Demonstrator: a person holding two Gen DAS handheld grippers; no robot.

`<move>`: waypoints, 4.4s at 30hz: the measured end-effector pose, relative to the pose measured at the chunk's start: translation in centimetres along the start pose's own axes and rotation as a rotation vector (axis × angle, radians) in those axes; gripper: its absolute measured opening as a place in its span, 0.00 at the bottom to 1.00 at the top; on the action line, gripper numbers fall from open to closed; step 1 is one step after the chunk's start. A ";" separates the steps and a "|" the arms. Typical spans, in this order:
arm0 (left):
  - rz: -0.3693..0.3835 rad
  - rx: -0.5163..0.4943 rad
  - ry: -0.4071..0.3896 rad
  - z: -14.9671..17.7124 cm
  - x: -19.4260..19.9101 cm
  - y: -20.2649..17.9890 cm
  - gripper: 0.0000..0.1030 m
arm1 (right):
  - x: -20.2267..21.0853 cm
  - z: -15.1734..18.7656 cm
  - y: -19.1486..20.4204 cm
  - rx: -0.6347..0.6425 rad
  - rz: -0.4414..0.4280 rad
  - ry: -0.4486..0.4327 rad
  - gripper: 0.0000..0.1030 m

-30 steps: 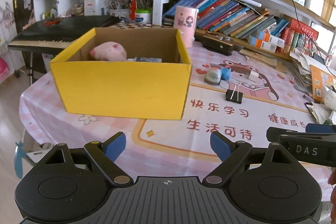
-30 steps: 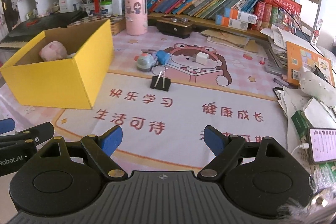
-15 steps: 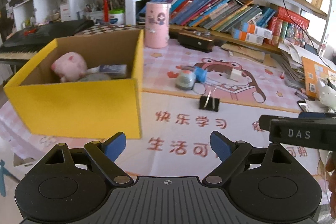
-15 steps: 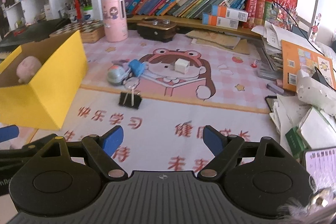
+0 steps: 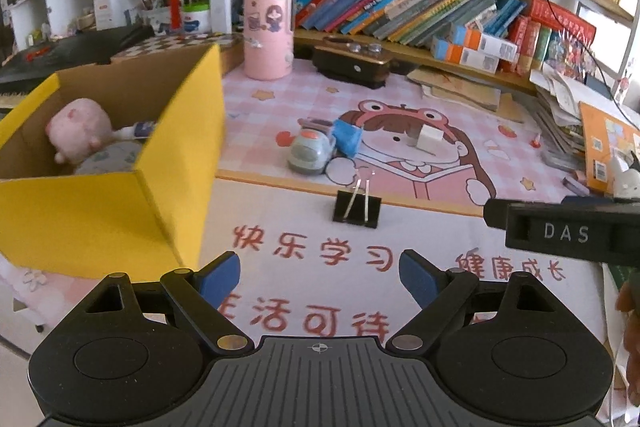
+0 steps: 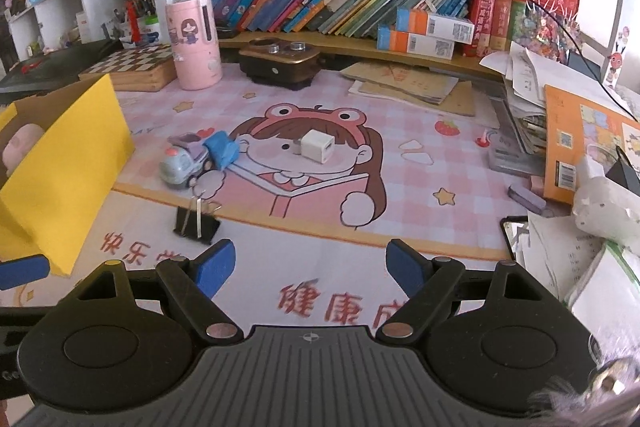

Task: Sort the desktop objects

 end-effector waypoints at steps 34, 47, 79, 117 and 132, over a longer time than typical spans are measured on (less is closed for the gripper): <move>0.020 -0.080 0.059 -2.8 -10.6 -3.8 0.37 | -9.7 -4.1 -3.1 0.055 -0.063 -0.009 0.79; 0.022 -0.014 0.032 -3.6 -5.4 -2.4 0.37 | -16.0 -6.3 -2.2 0.062 -0.068 -0.016 0.63; 0.066 0.021 -0.077 -2.9 0.5 -1.2 0.37 | -7.0 -4.5 -0.7 0.041 -0.167 -0.021 0.34; 0.135 0.075 -0.102 3.9 11.2 11.4 0.37 | 6.8 4.5 13.6 0.020 -0.196 0.062 0.34; 0.130 0.117 -0.098 7.4 14.9 17.1 0.37 | 10.1 8.1 19.7 0.039 -0.209 0.086 0.34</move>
Point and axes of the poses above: each gripper's, at about its wrist camera, not at the fingertips, and x roughly against the way its jaws point, y to its left, z to its underside, the point moved 5 cm from there along -x, roughly the way its jaws point, and after that the axes turned 7 degrees about x, right-handed, at the moved point
